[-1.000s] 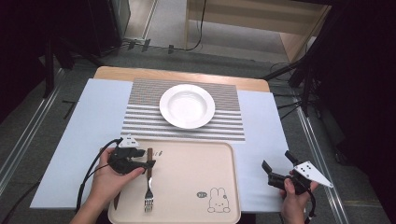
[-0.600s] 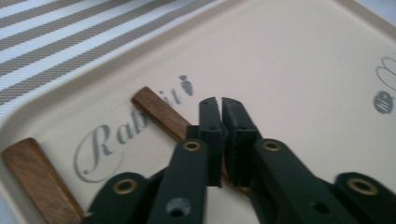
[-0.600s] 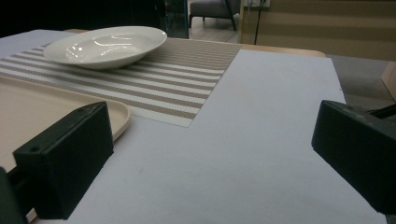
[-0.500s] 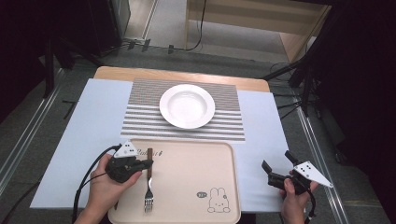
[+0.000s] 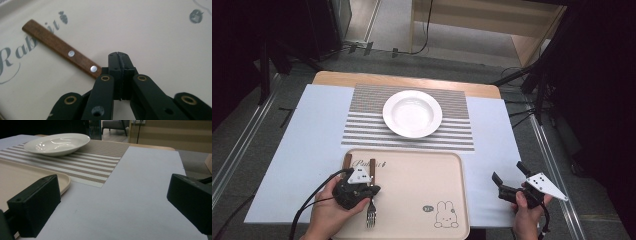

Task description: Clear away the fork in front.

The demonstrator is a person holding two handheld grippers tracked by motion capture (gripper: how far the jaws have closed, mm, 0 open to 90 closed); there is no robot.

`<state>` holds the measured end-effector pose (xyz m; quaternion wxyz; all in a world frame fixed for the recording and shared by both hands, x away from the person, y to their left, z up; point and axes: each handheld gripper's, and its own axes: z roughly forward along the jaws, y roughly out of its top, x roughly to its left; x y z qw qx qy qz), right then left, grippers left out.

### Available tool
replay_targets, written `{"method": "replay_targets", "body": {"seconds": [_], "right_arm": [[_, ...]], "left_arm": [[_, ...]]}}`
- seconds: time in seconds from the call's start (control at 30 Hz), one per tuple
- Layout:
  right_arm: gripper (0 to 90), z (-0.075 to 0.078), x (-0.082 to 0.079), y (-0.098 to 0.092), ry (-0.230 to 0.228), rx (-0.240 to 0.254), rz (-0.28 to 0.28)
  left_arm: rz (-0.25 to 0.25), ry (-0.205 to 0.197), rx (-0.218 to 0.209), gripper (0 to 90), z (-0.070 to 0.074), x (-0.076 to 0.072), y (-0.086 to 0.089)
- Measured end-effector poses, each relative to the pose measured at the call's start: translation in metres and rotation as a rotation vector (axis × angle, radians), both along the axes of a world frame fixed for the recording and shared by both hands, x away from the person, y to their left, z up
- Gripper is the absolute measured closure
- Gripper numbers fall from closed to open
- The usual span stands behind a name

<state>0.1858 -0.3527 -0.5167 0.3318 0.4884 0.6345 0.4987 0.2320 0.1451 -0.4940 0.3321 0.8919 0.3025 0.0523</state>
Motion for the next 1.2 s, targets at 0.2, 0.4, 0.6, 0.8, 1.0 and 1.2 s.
{"method": "replay_targets", "body": {"seconds": [0.2,0.4,0.6,0.8,1.0,1.2], "right_arm": [[0.0,0.000,0.000,0.000,0.001,-0.003,0.000],[0.0,0.000,0.001,0.000,0.000,-0.007,0.000],[0.0,0.000,0.001,0.001,0.001,-0.007,-0.001],[0.0,-0.001,0.001,0.001,0.001,-0.007,-0.001],[0.0,-0.001,0.001,0.001,0.002,-0.009,-0.002],[0.0,-0.001,0.001,0.002,0.006,-0.008,-0.006]], "left_arm": [[0.008,0.011,0.008,89.5,-0.002,0.001,0.006],[0.029,0.022,-0.005,89.5,-0.002,0.002,0.016],[0.055,0.034,-0.016,89.5,-0.002,0.004,0.026],[0.079,0.036,-0.020,89.5,-0.001,0.007,0.032],[0.094,-0.001,-0.052,89.4,0.006,0.021,0.025],[0.100,0.013,-0.046,89.4,0.002,0.042,0.022]]}}
